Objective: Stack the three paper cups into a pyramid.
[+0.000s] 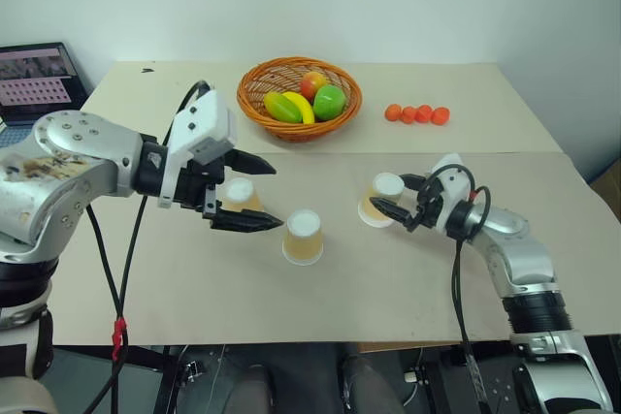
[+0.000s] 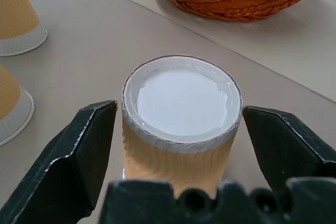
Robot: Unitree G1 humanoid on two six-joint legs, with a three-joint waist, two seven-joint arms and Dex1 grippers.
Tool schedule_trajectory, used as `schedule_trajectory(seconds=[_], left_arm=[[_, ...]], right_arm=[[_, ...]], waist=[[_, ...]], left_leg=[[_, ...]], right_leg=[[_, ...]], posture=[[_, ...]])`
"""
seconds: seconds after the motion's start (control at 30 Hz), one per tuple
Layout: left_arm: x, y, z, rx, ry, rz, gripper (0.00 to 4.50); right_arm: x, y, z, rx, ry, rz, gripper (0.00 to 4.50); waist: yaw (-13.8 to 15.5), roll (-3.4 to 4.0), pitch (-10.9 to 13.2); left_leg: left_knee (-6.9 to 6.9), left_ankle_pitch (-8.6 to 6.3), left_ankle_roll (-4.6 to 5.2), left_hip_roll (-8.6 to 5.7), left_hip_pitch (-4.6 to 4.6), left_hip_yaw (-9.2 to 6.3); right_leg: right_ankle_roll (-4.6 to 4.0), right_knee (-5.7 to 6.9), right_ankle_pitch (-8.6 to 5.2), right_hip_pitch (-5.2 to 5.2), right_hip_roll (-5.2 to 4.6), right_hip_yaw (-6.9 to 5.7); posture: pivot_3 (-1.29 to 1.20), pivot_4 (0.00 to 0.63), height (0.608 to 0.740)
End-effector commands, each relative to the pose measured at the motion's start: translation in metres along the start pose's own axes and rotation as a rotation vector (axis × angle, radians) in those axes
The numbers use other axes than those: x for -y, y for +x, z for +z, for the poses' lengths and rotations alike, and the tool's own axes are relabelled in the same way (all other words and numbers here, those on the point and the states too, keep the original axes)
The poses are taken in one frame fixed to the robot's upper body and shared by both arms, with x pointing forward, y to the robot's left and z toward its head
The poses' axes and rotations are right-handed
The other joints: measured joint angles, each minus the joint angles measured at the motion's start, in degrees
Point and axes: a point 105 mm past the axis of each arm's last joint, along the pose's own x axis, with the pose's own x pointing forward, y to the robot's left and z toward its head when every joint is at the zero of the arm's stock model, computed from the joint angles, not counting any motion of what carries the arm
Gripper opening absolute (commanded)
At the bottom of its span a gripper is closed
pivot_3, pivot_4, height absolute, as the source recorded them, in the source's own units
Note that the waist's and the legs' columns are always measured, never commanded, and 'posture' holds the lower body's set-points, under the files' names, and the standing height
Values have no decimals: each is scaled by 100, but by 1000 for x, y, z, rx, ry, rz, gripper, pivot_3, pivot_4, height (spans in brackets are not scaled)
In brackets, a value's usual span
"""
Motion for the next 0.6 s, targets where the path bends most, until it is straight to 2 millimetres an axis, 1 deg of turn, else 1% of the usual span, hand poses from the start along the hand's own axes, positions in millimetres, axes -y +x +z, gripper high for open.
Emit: schedule_trajectory(seconds=[0.03, 0.1, 0.13, 0.17, 0.3, 0.43, 0.53, 0.6], left_arm=[[-3, -9, 6, 4, 49, 51, 4500], [-4, -10, 5, -1, 47, 55, 4500], [-4, -9, 5, 0, 46, 53, 4500], [-4, -9, 5, 1, 45, 51, 4500], [-4, -8, 5, 4, 46, 49, 4500], [-10, -18, -2, -28, 34, 89, 4500], [-12, -24, -5, -47, 31, 110, 4500], [-10, -33, -18, -95, 6, 117, 4500]], right_arm=[[3, 2, 15, 57, -45, -1, 3853], [4, 2, 15, 59, -47, 1, 3242], [4, 2, 15, 60, -49, 2, 3098], [4, 2, 15, 61, -50, 3, 2780], [3, -3, 19, 67, -52, 6, 2721], [-7, -15, 25, 59, -40, 56, 2721], [-12, -18, 25, 51, -38, 66, 2721], [-32, -19, 19, 38, -7, 119, 2721]], waist=[[-4, 0, 0], [-1, 0, 0], [0, 0, 0], [0, 0, 0], [0, 0, 0], [4, 2, 1], [-12, 2, 1], [-8, 2, 1]], left_leg=[[0, 0, 0, 0, 0, 0], [0, 0, 0, 0, 1, 0], [0, 0, 0, 1, 1, 0], [0, 0, 0, 0, 0, -1], [0, 0, 0, 0, 0, 0], [-1, 0, 0, 0, -1, -1], [-1, 0, 0, 0, 0, 0], [0, 0, 0, 1, 1, 1]], right_leg=[[-1, 0, 0, 0, 0, 0], [0, 0, 0, 0, 0, 0], [0, 0, 0, 0, 0, 0], [0, 0, 0, 0, 0, -1], [0, 0, 0, 0, 0, 0], [-1, 0, 0, -1, 0, -1], [1, 0, -1, -1, 0, 0], [4, 2, -3, -1, 0, 0]], posture=[[0, 150, 734], [0, 150, 734], [0, 150, 734], [0, 150, 734], [0, 150, 734], [0, 150, 734], [0, 150, 734], [0, 150, 734]])
